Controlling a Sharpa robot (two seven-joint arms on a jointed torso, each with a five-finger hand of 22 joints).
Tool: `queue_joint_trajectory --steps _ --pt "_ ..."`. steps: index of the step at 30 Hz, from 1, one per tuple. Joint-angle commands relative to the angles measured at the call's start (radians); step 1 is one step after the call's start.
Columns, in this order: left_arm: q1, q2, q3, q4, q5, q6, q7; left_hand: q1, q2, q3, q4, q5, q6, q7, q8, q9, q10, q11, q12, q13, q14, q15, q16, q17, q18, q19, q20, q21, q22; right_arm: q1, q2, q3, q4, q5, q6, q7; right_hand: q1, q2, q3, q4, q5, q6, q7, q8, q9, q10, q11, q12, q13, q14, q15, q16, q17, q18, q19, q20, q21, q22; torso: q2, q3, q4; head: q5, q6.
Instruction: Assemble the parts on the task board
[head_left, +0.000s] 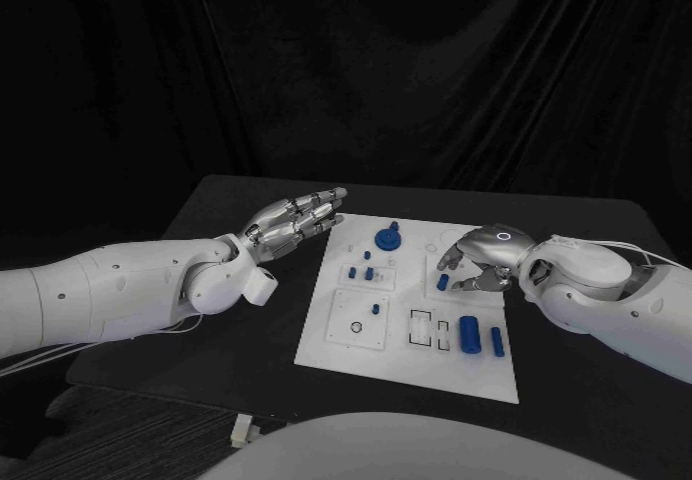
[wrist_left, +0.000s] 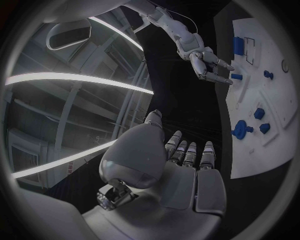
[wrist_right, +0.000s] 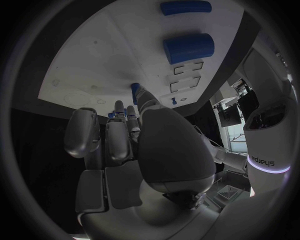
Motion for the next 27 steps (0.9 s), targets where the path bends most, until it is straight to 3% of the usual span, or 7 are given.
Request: queue_joint_trajectory --steps 1,9,17,27 --pt "-0.002 0.000 0.001 0.002 0.007 0.018 0.023 0.006 0.001 0.003 0.002 -0.003 0.003 0.004 0.004 0.001 0.001 0.006 0.004 0.000 0.000 0.007 -0.004 -0.001 0.017 0.001 0.006 -0.002 0.002 -0.009 0.011 0.000 -0.018 -0.001 0.015 0.008 0.010 0.001 0.001 -0.007 0.005 -0.005 -0.003 -0.007 -0.001 0.008 0.000 -0.001 0.001 0.042 -0.003 0.004 0.002 -0.007 0.047 -0.004 0.005 0.158 0.000 0.0000 0.0006 0.001 0.000" --pt "-0.003 0.000 0.001 0.001 0.007 0.024 0.020 0.004 0.003 0.003 0.003 -0.002 0.007 0.006 0.007 0.001 0.001 0.008 0.004 0.000 0.000 0.010 -0.004 -0.001 0.017 0.001 0.008 -0.002 0.002 -0.021 0.038 0.000 -0.049 -0.001 0.026 0.019 0.014 0.005 0.006 -0.012 0.004 0.006 0.003 -0.003 0.001 0.021 0.003 -0.001 0.001 0.042 -0.002 0.005 0.002 -0.007 0.047 -0.003 0.007 0.158 0.000 -0.0002 0.0007 0.008 0.000" --pt "-0.004 0.001 0.001 0.000 0.007 0.028 0.016 0.005 0.005 0.005 0.003 0.000 0.012 0.008 0.010 0.002 0.001 0.009 0.004 0.000 0.000 0.013 -0.004 -0.001 0.017 0.002 0.011 -0.002 0.002 -0.026 0.054 0.000 -0.070 -0.001 0.024 0.030 0.016 0.009 0.021 -0.014 0.005 0.068 0.016 0.023 0.014 0.061 0.003 -0.002 0.002 0.040 -0.001 0.006 -0.002 -0.007 0.045 -0.001 0.008 0.158 0.000 0.0000 0.0008 0.008 0.000" --pt "-0.005 -0.002 0.001 0.001 0.007 0.030 0.013 0.006 0.009 0.007 0.003 0.001 0.020 0.011 0.014 0.003 0.001 0.012 0.006 0.001 0.000 0.016 -0.004 -0.001 0.017 0.002 0.014 -0.001 0.003 -0.032 0.066 0.001 -0.083 -0.001 0.009 0.051 0.019 0.011 0.042 -0.015 0.002 0.125 0.021 0.047 0.036 0.094 0.001 -0.006 0.003 0.039 -0.001 0.008 -0.004 -0.007 0.043 -0.001 0.011 0.158 0.000 0.0003 0.0005 0.007 0.000"
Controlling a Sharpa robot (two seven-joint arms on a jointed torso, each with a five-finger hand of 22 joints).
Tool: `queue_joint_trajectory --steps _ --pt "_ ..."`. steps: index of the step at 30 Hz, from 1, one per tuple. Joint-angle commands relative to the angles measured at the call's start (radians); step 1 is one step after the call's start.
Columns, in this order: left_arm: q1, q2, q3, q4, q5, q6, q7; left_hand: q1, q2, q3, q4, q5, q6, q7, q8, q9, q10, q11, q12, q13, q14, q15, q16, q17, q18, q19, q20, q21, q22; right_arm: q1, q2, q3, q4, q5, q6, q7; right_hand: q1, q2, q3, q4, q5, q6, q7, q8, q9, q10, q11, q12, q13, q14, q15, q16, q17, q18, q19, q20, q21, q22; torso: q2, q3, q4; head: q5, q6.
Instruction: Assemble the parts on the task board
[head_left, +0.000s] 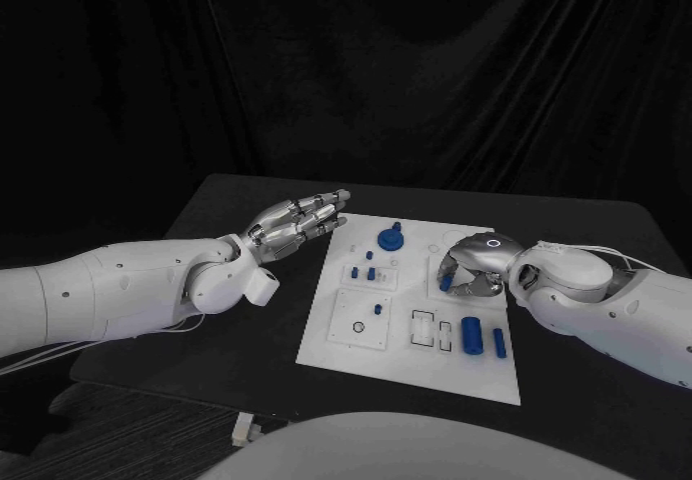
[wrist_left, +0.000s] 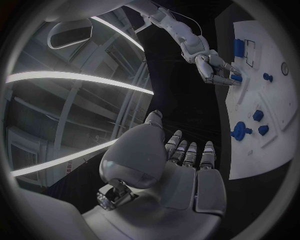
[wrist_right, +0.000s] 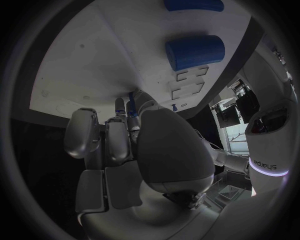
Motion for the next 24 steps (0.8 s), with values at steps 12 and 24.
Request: queue_joint_trajectory --steps 12,24 --pt "-0.010 0.003 0.001 -0.003 0.007 0.025 0.006 0.008 0.010 0.010 -0.004 0.009 0.021 0.007 0.015 0.002 0.003 0.013 0.009 0.001 0.000 0.014 -0.004 -0.002 0.018 0.003 0.016 -0.001 0.002 -0.004 0.012 0.001 -0.009 -0.002 -0.018 0.023 -0.026 -0.009 0.000 0.022 -0.068 0.009 0.001 -0.001 0.016 0.037 -0.002 0.002 0.004 0.037 -0.001 -0.002 -0.009 -0.006 0.040 -0.001 -0.001 0.156 0.000 0.0002 -0.0006 0.004 0.000" --pt "-0.016 0.000 0.001 -0.004 0.007 0.030 0.001 0.017 0.014 0.016 -0.010 0.021 0.035 0.013 0.024 0.004 0.004 0.020 0.015 0.002 0.000 0.015 -0.004 -0.002 0.018 0.003 0.021 0.000 0.003 -0.004 0.011 0.001 -0.004 -0.002 -0.026 0.023 0.026 0.014 0.040 -0.008 -0.012 0.038 0.013 0.010 0.039 0.057 -0.008 0.004 0.004 0.036 -0.001 -0.002 -0.011 -0.004 0.035 -0.001 -0.007 0.154 0.000 -0.0001 -0.0006 0.009 0.000"
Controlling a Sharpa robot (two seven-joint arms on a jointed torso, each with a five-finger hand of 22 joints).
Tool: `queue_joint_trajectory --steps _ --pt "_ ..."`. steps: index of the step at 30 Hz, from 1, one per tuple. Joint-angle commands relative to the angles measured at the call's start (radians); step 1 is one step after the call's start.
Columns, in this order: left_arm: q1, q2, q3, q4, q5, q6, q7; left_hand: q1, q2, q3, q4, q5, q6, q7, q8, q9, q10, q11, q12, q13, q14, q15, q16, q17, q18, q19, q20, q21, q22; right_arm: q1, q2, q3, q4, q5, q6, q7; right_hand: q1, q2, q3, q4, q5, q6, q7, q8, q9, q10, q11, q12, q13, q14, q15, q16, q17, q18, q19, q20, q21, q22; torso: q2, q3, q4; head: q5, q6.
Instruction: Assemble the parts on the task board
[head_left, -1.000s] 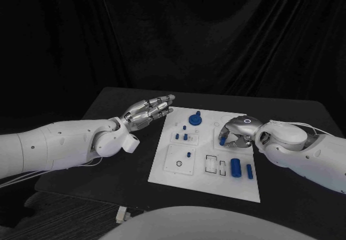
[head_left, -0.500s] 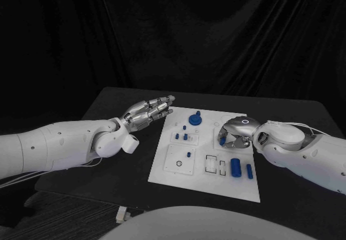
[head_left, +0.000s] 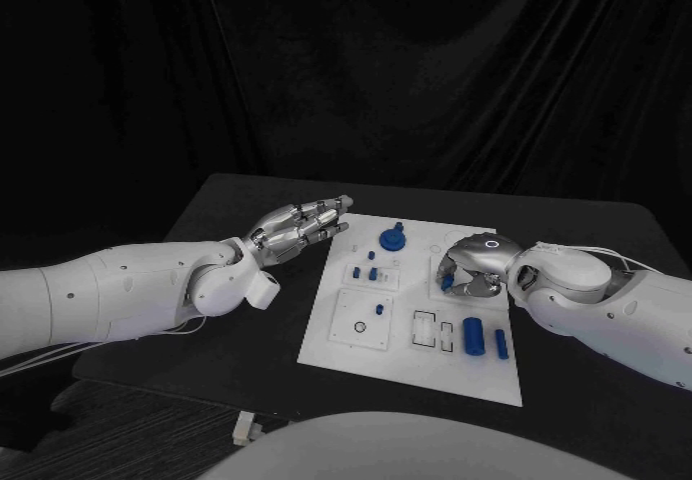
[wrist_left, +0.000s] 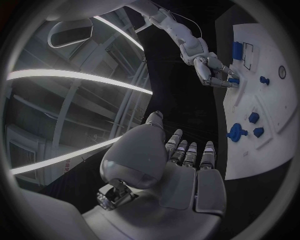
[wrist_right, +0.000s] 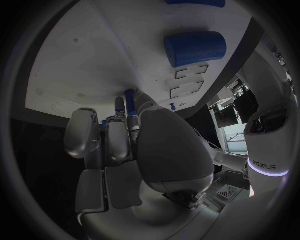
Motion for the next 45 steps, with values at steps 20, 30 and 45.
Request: queue_joint_trajectory --steps 20,30,45 --pt "-0.003 -0.001 0.001 -0.001 0.007 0.019 -0.006 0.016 0.006 0.012 -0.005 0.016 0.023 0.007 0.016 0.004 0.002 0.016 0.013 0.002 0.000 0.009 -0.004 -0.001 0.019 -0.002 0.011 0.000 0.002 0.037 -0.039 0.001 0.070 -0.002 -0.130 -0.026 0.044 -0.003 0.095 -0.037 -0.018 0.035 0.031 0.011 0.028 0.051 -0.006 0.003 -0.002 0.036 0.002 0.002 0.005 -0.006 0.031 0.000 -0.003 0.156 -0.001 -0.0001 -0.0011 0.007 0.000" --pt "-0.003 0.002 0.001 -0.002 0.007 0.020 -0.011 0.016 0.006 0.012 -0.005 0.016 0.025 0.008 0.017 0.004 0.002 0.017 0.014 0.002 0.000 0.009 -0.004 -0.001 0.019 -0.001 0.011 0.000 0.002 0.099 -0.074 0.001 0.169 -0.002 -0.104 -0.059 0.036 -0.010 0.106 -0.036 -0.029 0.045 0.031 0.014 0.033 0.058 -0.006 0.001 -0.002 0.034 0.008 -0.002 0.000 -0.006 0.029 0.004 -0.005 0.155 0.000 -0.0001 0.0001 0.003 0.000" --pt "-0.004 0.001 0.001 -0.002 0.007 -0.047 0.064 -0.073 0.015 -0.031 0.020 -0.070 -0.061 -0.049 -0.003 -0.006 -0.002 -0.024 0.006 0.000 0.000 -0.035 -0.004 -0.001 0.020 -0.005 -0.025 -0.003 -0.005 0.093 0.015 0.001 0.305 -0.100 -0.095 -0.070 0.026 -0.032 0.136 -0.040 -0.037 0.031 0.043 -0.004 0.031 0.066 0.002 -0.007 -0.004 0.034 0.019 0.001 0.004 -0.006 0.027 0.016 -0.001 0.156 0.001 -0.0007 0.0004 0.000 0.000"
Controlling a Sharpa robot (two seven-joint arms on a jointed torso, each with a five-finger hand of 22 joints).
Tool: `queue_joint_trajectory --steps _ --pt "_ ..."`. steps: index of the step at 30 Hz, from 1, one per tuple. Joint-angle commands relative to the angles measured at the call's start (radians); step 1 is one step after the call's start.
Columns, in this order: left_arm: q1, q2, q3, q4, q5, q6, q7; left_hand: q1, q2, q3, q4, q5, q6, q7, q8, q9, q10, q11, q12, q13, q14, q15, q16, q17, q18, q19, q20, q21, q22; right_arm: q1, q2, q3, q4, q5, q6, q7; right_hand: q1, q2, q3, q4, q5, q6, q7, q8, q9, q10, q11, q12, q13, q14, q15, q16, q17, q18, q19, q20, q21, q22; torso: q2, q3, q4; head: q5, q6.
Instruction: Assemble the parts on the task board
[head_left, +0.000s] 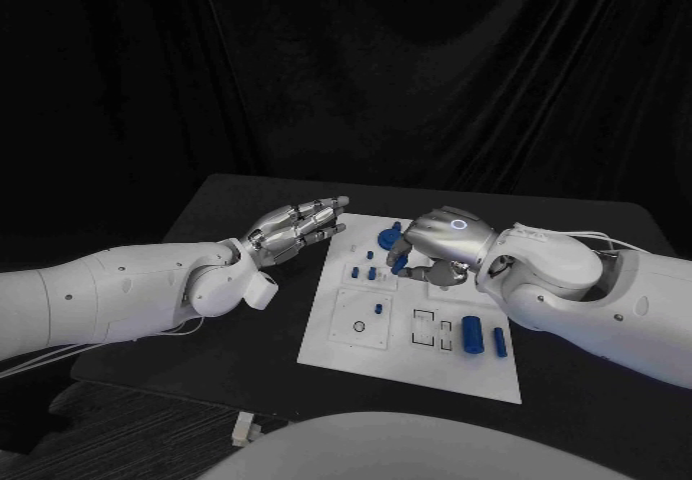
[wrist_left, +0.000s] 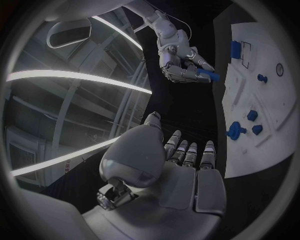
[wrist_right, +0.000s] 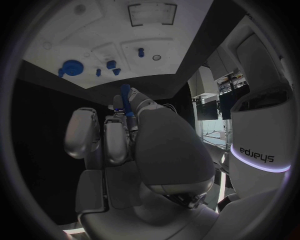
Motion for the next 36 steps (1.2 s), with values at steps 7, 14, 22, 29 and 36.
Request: queue_joint_trajectory --steps 7,14,22,29,36 --pt "-0.001 -0.007 0.001 0.022 0.007 -0.101 0.115 -0.022 -0.002 -0.017 -0.002 -0.014 -0.109 -0.067 -0.063 -0.014 -0.002 -0.035 -0.017 -0.002 0.000 -0.045 -0.004 -0.002 0.019 -0.003 -0.059 -0.005 -0.007 -0.038 0.083 0.000 -0.013 -0.155 0.018 -0.029 -0.002 -0.011 0.015 -0.002 -0.006 -0.011 -0.002 -0.008 -0.005 0.000 0.002 -0.006 -0.001 0.034 0.002 0.002 0.003 -0.006 0.031 0.005 -0.001 0.156 0.000 -0.0005 -0.0022 0.032 0.000" --pt "-0.001 -0.015 0.001 0.029 0.007 -0.171 0.165 -0.017 -0.008 -0.020 -0.002 0.000 -0.114 -0.072 -0.071 -0.015 -0.003 -0.073 -0.018 -0.002 0.000 -0.087 -0.004 -0.002 0.019 -0.004 -0.094 -0.006 -0.008 -0.066 0.136 0.000 -0.054 -0.177 0.053 -0.026 -0.002 -0.013 0.022 -0.004 -0.001 -0.013 -0.002 -0.012 -0.005 -0.002 0.001 -0.008 0.000 0.034 0.001 0.003 0.004 -0.006 0.031 0.004 0.002 0.157 0.000 -0.0016 0.0038 0.034 0.000" --pt "-0.001 -0.019 0.001 0.031 0.007 -0.167 0.166 -0.015 -0.003 -0.016 -0.002 0.005 -0.101 -0.055 -0.068 -0.013 -0.003 -0.066 -0.021 -0.003 0.000 -0.076 -0.004 -0.002 0.018 -0.004 -0.094 -0.006 -0.008 -0.107 0.175 0.000 -0.090 -0.227 0.058 -0.024 -0.002 -0.017 0.030 -0.009 0.008 -0.013 -0.001 -0.015 -0.006 -0.003 0.003 -0.010 0.000 0.034 -0.001 0.004 0.006 -0.006 0.032 0.003 0.004 0.158 0.001 -0.0006 0.0020 0.040 0.000" --pt "-0.001 -0.017 0.001 0.025 0.007 -0.151 0.158 -0.010 0.002 -0.013 -0.002 0.012 -0.094 -0.048 -0.066 -0.012 -0.003 -0.061 -0.023 -0.003 0.000 -0.066 -0.004 -0.002 0.016 -0.004 -0.088 -0.006 -0.008 -0.139 0.192 0.000 -0.113 -0.239 0.057 -0.022 -0.003 -0.018 0.031 -0.009 0.008 -0.013 0.000 -0.015 -0.006 -0.002 0.002 -0.010 0.000 0.034 0.000 0.005 0.006 -0.006 0.032 0.003 0.005 0.158 0.001 -0.0001 0.0000 0.037 0.000" --pt "-0.001 -0.016 0.001 0.025 0.007 -0.139 0.152 -0.002 0.003 -0.008 -0.004 0.024 -0.093 -0.046 -0.068 -0.012 -0.003 -0.056 -0.023 -0.003 0.000 -0.057 -0.004 -0.002 0.015 -0.004 -0.081 -0.006 -0.008 -0.164 0.202 0.000 -0.129 -0.242 0.052 -0.021 -0.004 -0.019 0.033 -0.010 0.008 -0.013 0.000 -0.016 -0.006 0.000 0.002 -0.010 0.001 0.034 0.002 0.005 0.007 -0.007 0.032 0.003 0.005 0.158 0.002 0.0002 0.0003 0.039 0.000"
